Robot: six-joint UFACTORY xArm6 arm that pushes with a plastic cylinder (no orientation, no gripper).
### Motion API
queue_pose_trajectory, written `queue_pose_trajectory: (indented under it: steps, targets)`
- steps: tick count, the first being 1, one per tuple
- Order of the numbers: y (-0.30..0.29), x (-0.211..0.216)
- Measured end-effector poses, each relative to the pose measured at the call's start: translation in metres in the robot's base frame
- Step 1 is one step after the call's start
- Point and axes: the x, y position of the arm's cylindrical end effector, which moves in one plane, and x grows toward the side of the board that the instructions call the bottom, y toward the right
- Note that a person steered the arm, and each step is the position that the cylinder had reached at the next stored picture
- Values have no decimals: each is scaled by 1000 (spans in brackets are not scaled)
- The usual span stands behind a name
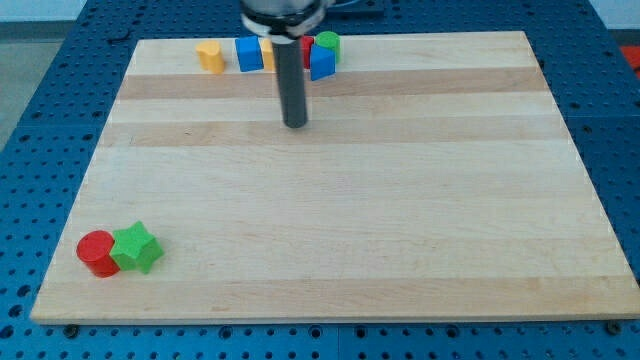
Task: Push your arm towards the top center of the board
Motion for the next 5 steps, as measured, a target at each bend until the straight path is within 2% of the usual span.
queue_pose_trajectory:
  steps: [1,3,4,5]
  targets:
    - [42,-21]
    - [131,-110]
    - [136,-141]
    - [108,-170]
